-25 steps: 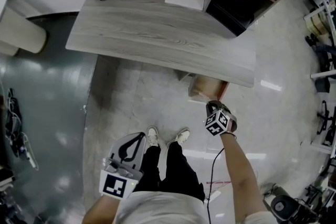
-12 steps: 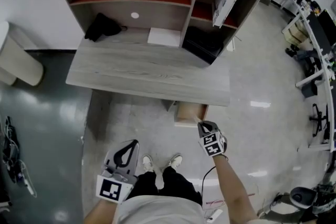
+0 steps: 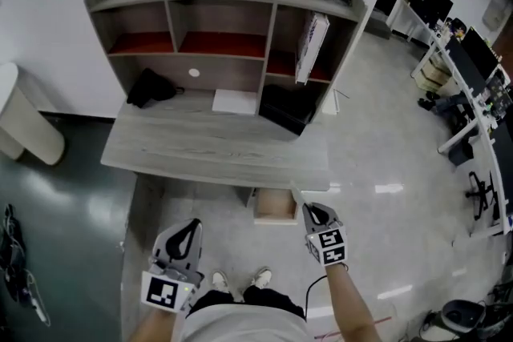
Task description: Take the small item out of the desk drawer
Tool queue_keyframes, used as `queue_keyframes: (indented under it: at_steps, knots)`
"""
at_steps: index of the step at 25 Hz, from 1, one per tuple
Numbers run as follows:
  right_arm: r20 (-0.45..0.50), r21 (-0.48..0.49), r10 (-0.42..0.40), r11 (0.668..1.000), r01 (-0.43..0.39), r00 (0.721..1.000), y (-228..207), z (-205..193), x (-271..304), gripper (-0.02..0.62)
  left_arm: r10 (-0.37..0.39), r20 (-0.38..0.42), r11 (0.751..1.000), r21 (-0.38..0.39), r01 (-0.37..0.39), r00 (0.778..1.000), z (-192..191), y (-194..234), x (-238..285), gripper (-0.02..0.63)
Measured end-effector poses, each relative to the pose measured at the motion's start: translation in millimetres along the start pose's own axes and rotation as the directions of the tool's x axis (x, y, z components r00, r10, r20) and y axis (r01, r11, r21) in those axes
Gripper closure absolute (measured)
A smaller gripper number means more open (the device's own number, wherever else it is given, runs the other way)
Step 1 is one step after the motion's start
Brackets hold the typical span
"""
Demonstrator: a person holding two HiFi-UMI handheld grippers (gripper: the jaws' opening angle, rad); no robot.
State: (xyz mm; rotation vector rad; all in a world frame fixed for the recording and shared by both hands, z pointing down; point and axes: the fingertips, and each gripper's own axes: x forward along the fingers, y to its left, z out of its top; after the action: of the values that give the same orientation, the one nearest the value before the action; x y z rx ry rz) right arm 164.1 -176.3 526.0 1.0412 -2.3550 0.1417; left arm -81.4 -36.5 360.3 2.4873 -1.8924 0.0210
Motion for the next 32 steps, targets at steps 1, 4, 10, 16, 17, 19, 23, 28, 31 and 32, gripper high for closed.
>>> queue_keyframes:
  at_steps: [1, 4, 10, 16, 17, 19, 23, 28, 31, 32]
  knots:
    - [0.031, 0.006, -0.005, 1.0, 0.004, 1.0, -2, 11, -8, 0.568, 0.004, 0.01, 1.0, 0.004, -0.004, 1.0, 5, 0, 0, 0.589]
    - [0.12, 0.016, -0.018, 1.0, 0.017, 0.993, -8, 46, -33, 0.568, 0.015, 0.042, 1.0, 0.02, -0.016, 0.999, 22, -1, -1, 0.589]
    - [0.288, 0.044, -0.033, 0.999, 0.021, 0.957, -18, 105, -85, 0.568, 0.046, 0.092, 0.998, 0.047, -0.05, 0.995, 48, 4, -8, 0.589]
    - [0.414, 0.087, -0.074, 0.995, 0.042, 0.907, -35, 147, -143, 0.568, 0.094, 0.145, 0.994, 0.039, -0.101, 0.985, 68, 16, -15, 0.589]
    - [0.43, 0.092, -0.086, 0.994, 0.051, 0.899, -38, 151, -154, 0.568, 0.104, 0.154, 0.993, 0.035, -0.11, 0.983, 71, 18, -17, 0.589]
    - [0.461, 0.097, -0.105, 0.993, 0.067, 0.881, -44, 158, -174, 0.568, 0.123, 0.172, 0.991, 0.033, -0.131, 0.977, 75, 22, -22, 0.589]
    - [0.502, 0.112, -0.147, 0.988, 0.104, 0.852, -54, 161, -208, 0.568, 0.161, 0.184, 0.986, 0.008, -0.165, 0.97, 73, 29, -30, 0.589]
    - [0.524, 0.181, -0.246, 0.968, 0.175, 0.816, -61, 154, -250, 0.568, 0.193, 0.166, 0.981, -0.024, -0.192, 0.967, 66, 38, -41, 0.589]
    - [0.525, 0.205, -0.281, 0.958, 0.2, 0.803, -59, 148, -261, 0.568, 0.207, 0.164, 0.978, -0.026, -0.206, 0.964, 64, 46, -45, 0.589]
    - [0.525, 0.21, -0.287, 0.956, 0.205, 0.801, -57, 147, -263, 0.568, 0.207, 0.164, 0.978, -0.024, -0.206, 0.964, 65, 48, -46, 0.589]
